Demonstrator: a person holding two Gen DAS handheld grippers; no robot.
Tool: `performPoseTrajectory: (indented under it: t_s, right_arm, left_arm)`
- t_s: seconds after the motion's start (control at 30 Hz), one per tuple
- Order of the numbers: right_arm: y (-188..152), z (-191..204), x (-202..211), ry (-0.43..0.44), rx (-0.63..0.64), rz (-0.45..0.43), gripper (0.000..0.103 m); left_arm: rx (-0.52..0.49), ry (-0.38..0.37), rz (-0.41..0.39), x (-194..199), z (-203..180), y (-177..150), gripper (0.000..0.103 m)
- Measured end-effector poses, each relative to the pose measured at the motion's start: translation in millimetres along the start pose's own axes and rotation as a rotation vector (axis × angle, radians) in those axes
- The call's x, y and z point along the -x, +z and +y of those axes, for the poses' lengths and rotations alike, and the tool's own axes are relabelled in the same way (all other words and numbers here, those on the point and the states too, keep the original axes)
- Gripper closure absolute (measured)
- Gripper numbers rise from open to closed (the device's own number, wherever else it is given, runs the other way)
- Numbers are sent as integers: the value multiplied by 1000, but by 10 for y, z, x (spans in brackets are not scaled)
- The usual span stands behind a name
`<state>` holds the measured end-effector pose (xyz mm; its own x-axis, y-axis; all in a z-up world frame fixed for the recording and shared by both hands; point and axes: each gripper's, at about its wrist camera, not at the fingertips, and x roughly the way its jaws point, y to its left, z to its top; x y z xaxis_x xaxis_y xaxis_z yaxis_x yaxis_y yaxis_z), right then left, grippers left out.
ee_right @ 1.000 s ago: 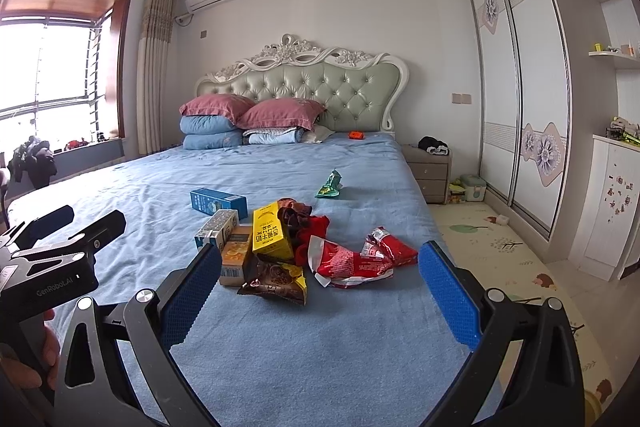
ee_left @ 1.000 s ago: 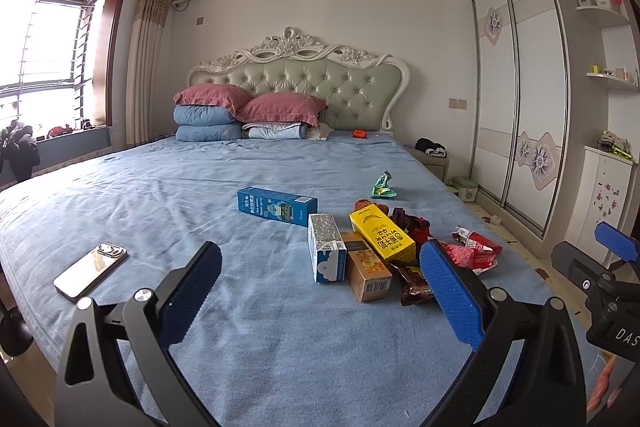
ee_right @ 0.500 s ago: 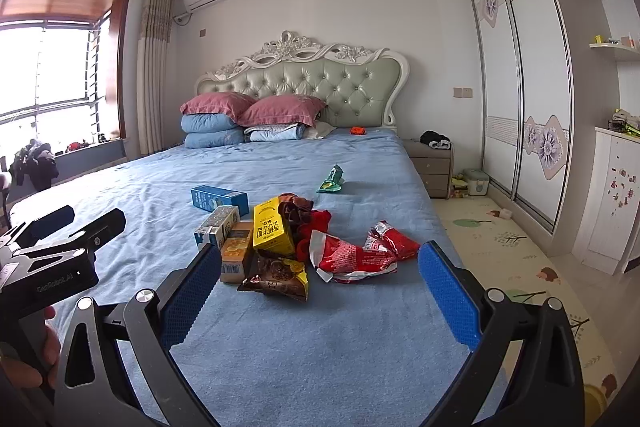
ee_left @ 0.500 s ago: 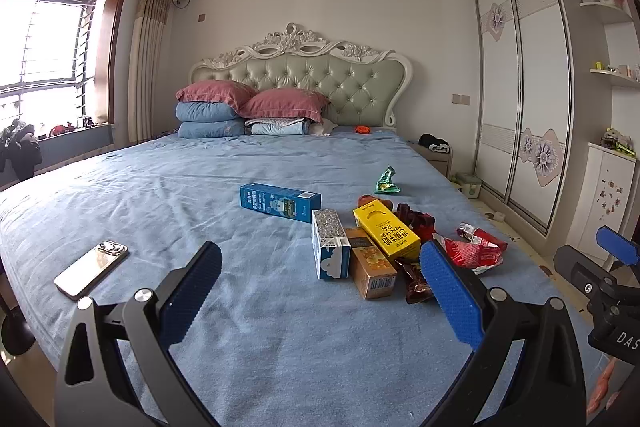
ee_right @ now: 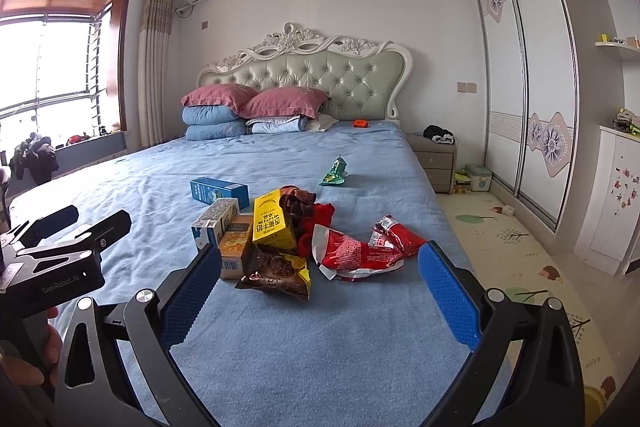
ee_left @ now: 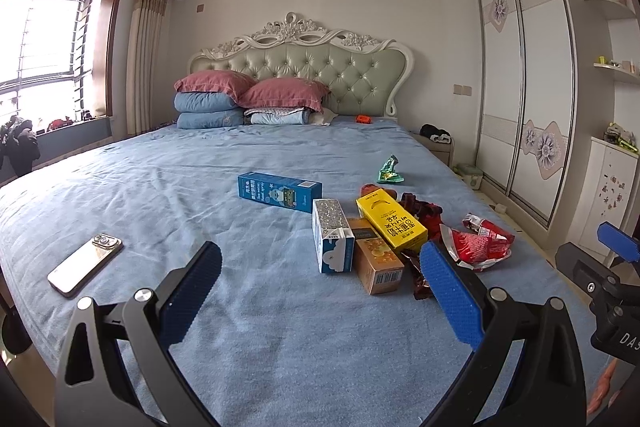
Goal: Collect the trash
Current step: 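Move both grippers toward the pile of cartons and snack bags on the bed, then grasp the yellow banana-milk carton with the right gripper while the left grasps the white milk carton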
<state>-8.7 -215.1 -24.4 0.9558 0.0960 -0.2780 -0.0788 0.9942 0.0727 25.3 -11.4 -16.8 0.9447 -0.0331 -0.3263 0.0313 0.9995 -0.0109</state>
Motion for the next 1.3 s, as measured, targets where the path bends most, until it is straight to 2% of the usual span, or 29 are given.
performPoseTrajectory:
  t_s: [0.73, 1.07, 1.3]
  right_arm:
    - [217, 107, -520, 27, 35, 86, 8]
    - [341, 279, -1035, 92, 74, 225, 8]
    - [439, 465, -1584, 96, 151, 331, 8]
  left_arm:
    - [-4, 9, 60, -524, 92, 110, 4]
    - [-15, 21, 184, -979, 305, 126, 4]
    - [4, 2, 265, -1280, 500, 123, 4]
